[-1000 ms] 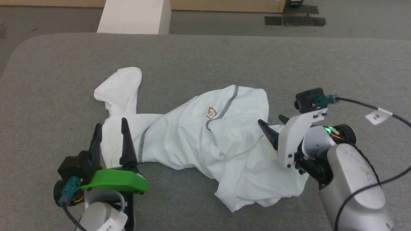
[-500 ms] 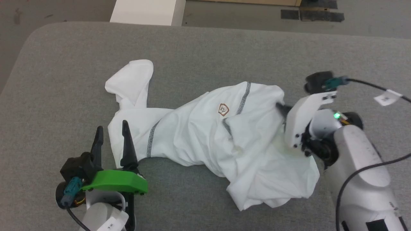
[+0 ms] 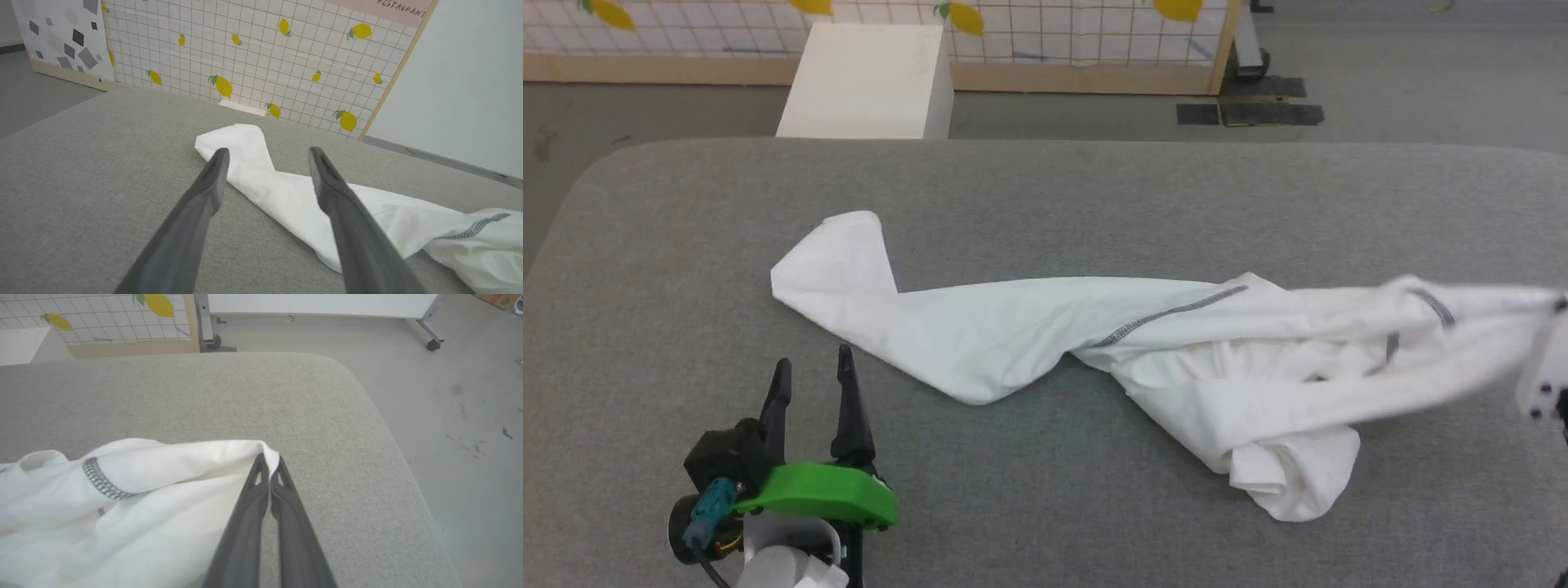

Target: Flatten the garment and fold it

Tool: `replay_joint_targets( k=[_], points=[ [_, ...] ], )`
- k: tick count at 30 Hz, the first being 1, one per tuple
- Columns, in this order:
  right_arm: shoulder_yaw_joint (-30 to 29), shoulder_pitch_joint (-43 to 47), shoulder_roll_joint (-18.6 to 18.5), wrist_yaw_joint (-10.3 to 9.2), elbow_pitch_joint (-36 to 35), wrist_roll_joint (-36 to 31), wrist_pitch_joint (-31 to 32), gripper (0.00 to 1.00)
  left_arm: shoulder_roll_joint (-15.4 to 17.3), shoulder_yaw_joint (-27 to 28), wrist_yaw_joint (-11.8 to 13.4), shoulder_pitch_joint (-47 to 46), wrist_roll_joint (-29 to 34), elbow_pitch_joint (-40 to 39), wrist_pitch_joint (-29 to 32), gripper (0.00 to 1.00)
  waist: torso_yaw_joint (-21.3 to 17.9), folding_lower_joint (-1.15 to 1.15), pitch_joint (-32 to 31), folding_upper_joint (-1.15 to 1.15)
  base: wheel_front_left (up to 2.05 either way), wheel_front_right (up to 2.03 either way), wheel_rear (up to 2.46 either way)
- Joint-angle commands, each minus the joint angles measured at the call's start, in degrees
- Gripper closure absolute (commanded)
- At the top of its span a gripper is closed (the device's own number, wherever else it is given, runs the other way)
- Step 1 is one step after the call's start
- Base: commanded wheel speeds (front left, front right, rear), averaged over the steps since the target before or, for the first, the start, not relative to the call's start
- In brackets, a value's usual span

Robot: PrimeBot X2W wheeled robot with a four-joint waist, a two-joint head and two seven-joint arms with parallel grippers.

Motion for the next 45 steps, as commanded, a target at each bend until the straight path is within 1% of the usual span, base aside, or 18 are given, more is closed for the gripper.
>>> replay_joint_targets(
  k=[1,3,5,6,9,11,15,18,19,22,28,33,40,41,42,43,44,45],
  points=[
    [-1.05,1.56,0.62,-0.09,0.73,-0.38,0.52,1.00,-0.26,-0.01,-0.27,0.38,0.67,0.11,-0.27,0.00,-0.97,0.00,-0.52,0.00,0.00,0.00,0.00],
    [-2.45,3.29,1.64,-0.09,1.84,-0.26,0.92,1.00,-0.30,-0.09,-0.46,0.46,0.74,0.30,-0.27,0.00,-1.53,0.00,-0.35,0.00,0.00,0.00,0.00],
    [-3.62,4.60,3.16,-0.09,2.50,0.55,0.37,0.56,-0.32,-0.19,-0.74,0.50,0.86,0.66,-0.27,0.00,-2.06,0.00,-0.27,0.00,0.00,0.00,0.00],
    [-4.12,5.35,3.79,-0.09,2.79,0.93,0.04,0.00,-0.32,-0.22,-0.84,0.47,0.97,0.89,-0.27,0.00,-2.32,0.00,-0.26,0.00,0.00,0.00,0.00],
    [-5.01,7.14,5.44,-0.09,1.80,1.99,-2.95,0.00,-0.34,-0.44,-1.21,0.29,1.10,1.36,-0.27,0.00,-2.92,0.00,-0.54,0.00,0.00,0.00,0.00],
    [-4.59,8.68,6.57,-0.09,-0.45,3.28,-6.49,0.00,-0.36,-0.72,-1.49,0.06,1.10,1.59,-0.27,0.00,-3.35,0.00,-0.81,0.00,0.00,0.00,0.00],
    [0.36,13.48,7.64,-0.09,-7.22,6.10,-14.78,0.00,-0.40,-2.34,-2.00,-1.47,1.38,2.55,-0.08,0.00,-4.45,0.00,-1.13,0.00,0.00,0.00,0.00],
    [4.33,17.57,7.87,-0.09,-12.30,8.46,-19.86,0.00,-0.41,-4.68,-2.47,-5.09,2.46,3.65,1.93,0.00,-5.71,0.00,-0.14,0.00,0.00,0.00,0.00],
    [7.49,19.86,7.90,-0.09,-14.74,10.42,-21.95,0.00,-0.41,-6.19,-2.41,-8.53,3.59,4.83,4.10,0.00,-6.77,0.00,0.85,0.00,0.00,0.00,0.00],
    [11.89,21.70,7.92,-0.09,-16.95,12.25,-24.79,0.00,-0.08,-8.51,-1.94,-14.97,5.81,9.17,10.42,0.00,-8.69,0.00,2.90,0.00,0.00,0.00,0.00],
    [18.88,21.09,7.93,-0.09,-17.37,14.54,-27.70,0.00,2.06,-12.44,-2.09,-27.84,10.10,22.24,25.87,0.00,-12.89,0.00,6.82,0.00,0.00,0.00,0.00],
    [22.53,19.32,7.93,-0.09,-16.62,15.38,-28.93,0.00,3.65,-13.69,-2.61,-35.31,11.51,30.64,35.46,0.00,-15.72,0.00,9.32,0.00,0.00,0.00,0.00],
    [25.64,18.20,7.93,-0.09,-16.03,16.44,-29.86,0.00,3.76,-12.83,-4.29,-40.13,8.61,38.86,49.56,0.00,-17.67,0.00,11.32,0.00,0.00,0.00,0.00],
    [25.75,18.10,7.93,-0.09,-15.88,16.56,-29.98,0.00,3.66,-12.75,-4.57,-40.25,8.12,39.64,51.50,0.18,-17.72,0.00,11.38,0.00,0.00,0.00,0.00],
    [25.84,17.95,7.93,-0.09,-15.70,16.67,-30.10,0.00,3.61,-12.81,-4.87,-40.34,7.75,40.26,53.44,0.63,-17.74,0.00,11.45,0.00,0.00,0.00,0.00],
    [25.88,17.82,7.93,-0.09,-15.56,16.78,-30.19,0.00,3.58,-12.92,-5.12,-40.28,7.53,40.56,54.73,0.95,-17.71,0.00,11.48,0.00,0.00,0.00,0.00],
    [25.86,17.68,7.93,-0.09,-15.37,16.89,-30.27,0.00,3.56,-13.06,-5.52,-40.06,7.23,40.68,55.90,1.00,-17.61,0.00,11.52,0.00,0.00,0.00,0.00],
    [25.80,17.55,7.93,-0.09,-15.24,16.91,-30.30,0.00,3.56,-13.04,-5.74,-39.84,6.96,40.39,55.96,1.00,-17.45,0.00,11.51,0.00,0.00,0.00,0.00]
  ],
)
